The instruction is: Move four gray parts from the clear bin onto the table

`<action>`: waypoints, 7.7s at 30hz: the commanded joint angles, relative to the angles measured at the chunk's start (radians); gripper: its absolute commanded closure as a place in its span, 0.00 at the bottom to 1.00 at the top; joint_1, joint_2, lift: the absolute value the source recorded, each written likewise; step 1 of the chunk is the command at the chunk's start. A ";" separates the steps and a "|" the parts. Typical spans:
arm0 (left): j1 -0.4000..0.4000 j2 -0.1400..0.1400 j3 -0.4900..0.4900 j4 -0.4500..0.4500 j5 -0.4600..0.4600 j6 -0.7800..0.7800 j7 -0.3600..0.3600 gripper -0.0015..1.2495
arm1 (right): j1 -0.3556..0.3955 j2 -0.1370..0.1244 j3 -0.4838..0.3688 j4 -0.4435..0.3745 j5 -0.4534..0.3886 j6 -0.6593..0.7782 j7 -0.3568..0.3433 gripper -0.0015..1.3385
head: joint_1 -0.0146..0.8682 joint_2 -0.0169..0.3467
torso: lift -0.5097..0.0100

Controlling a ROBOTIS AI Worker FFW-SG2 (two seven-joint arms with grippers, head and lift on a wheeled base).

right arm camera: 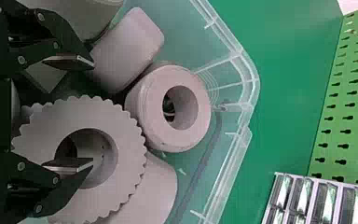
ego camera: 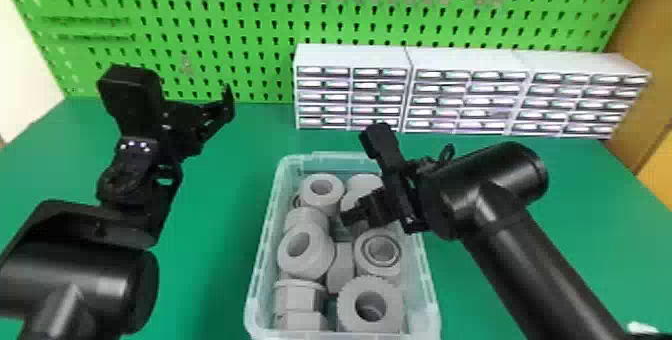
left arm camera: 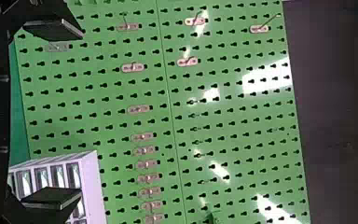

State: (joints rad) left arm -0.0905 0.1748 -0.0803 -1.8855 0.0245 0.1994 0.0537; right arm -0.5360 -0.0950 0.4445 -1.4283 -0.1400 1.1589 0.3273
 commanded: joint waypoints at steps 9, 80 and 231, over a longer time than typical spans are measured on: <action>0.000 0.000 -0.001 0.000 0.000 0.000 0.000 0.09 | 0.008 0.000 0.002 0.034 0.000 -0.041 0.013 0.40 | 0.78 0.14 | 0.89; 0.005 0.000 0.001 0.000 0.014 0.000 -0.005 0.09 | 0.200 -0.023 -0.293 -0.412 0.369 0.139 0.015 0.81 | 0.78 0.14 | 0.89; -0.002 0.000 -0.007 0.031 0.031 0.049 -0.078 0.09 | 0.126 -0.084 0.079 -0.524 0.359 0.413 0.280 0.37 | 0.78 0.14 | 0.89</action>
State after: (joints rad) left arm -0.0922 0.1748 -0.0903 -1.8546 0.0553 0.2431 -0.0209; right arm -0.4251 -0.1580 0.5236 -1.9018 0.2331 1.5708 0.6075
